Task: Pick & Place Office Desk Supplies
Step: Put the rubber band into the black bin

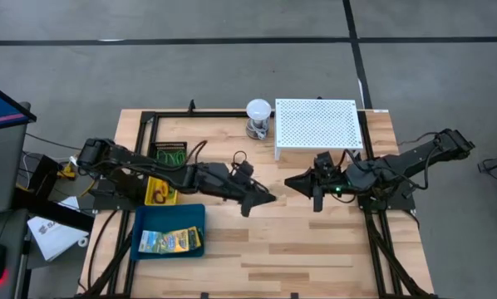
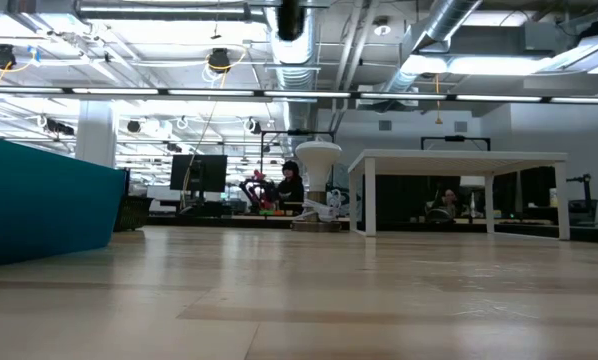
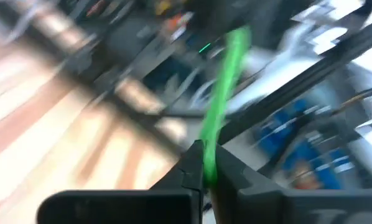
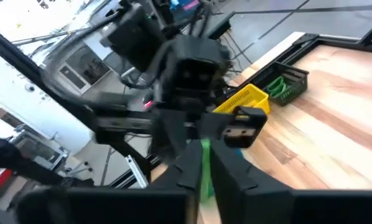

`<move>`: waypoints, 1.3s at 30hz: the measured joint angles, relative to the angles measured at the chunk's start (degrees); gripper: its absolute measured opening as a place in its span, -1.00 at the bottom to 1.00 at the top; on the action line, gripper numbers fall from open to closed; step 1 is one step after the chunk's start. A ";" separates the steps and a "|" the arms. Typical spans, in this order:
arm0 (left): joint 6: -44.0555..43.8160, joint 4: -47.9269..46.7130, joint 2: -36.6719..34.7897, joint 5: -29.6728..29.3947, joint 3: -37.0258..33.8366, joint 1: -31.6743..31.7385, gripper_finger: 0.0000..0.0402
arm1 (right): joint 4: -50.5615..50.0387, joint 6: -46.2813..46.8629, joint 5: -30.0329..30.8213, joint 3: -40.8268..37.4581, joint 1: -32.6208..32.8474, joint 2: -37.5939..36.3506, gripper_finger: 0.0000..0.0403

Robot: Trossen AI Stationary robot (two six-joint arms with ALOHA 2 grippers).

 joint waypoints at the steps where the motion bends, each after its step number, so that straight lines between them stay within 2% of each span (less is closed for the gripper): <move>1: -0.06 -3.91 -0.53 0.08 0.00 -0.19 -0.99 | 0.00 -0.01 -0.13 0.00 0.00 0.00 -0.81; 3: -0.70 -14.78 -2.07 0.74 0.06 -0.59 -0.99 | -0.04 0.21 -0.28 0.00 0.00 0.00 -0.68; 6: -2.22 -33.63 -5.37 4.75 0.02 -1.30 -1.00 | -0.44 0.93 -1.04 0.00 -0.22 0.00 -0.48; 8: -2.57 -46.96 -9.17 7.07 -0.04 -1.80 -1.00 | -0.56 0.99 -1.08 0.00 -0.20 0.00 -0.37; 11: -3.17 -61.56 -16.59 7.66 -0.04 -2.53 -1.00 | -1.69 1.29 -1.21 0.00 -0.17 0.00 -0.23; 14: -3.81 -65.04 -25.01 6.23 -0.04 -2.58 -1.00 | -2.48 2.70 -1.19 0.00 -0.15 0.00 -0.15; 16: -3.57 -62.92 -30.06 1.92 0.00 -1.94 -1.00 | -2.86 3.58 -1.01 0.00 -0.15 0.13 -0.12; 19: 1.20 -59.77 -33.37 -4.80 0.19 2.42 -1.00 | -3.02 4.08 0.05 0.00 -0.17 0.74 -0.11; 24: 13.37 -59.60 -30.33 -5.57 0.04 16.36 -1.00 | -2.82 5.67 0.78 0.00 -1.54 1.89 -0.12; 28: 22.25 -61.32 -25.20 -2.47 0.04 28.29 -1.00 | -2.40 7.45 0.93 0.02 -3.17 2.71 -0.14; 32: 31.42 -72.85 -19.50 -2.23 0.04 37.87 -1.00 | -2.82 8.87 0.93 -0.11 -4.44 3.14 -0.15; 36: 33.68 -86.80 -14.91 -7.96 -0.04 43.49 -1.00 | -3.09 9.71 1.86 -0.09 -4.97 4.03 -0.15; 39: 33.91 -92.60 -13.75 -11.91 -0.04 45.34 -1.00 | -2.15 10.11 2.06 0.11 -5.33 4.68 -0.15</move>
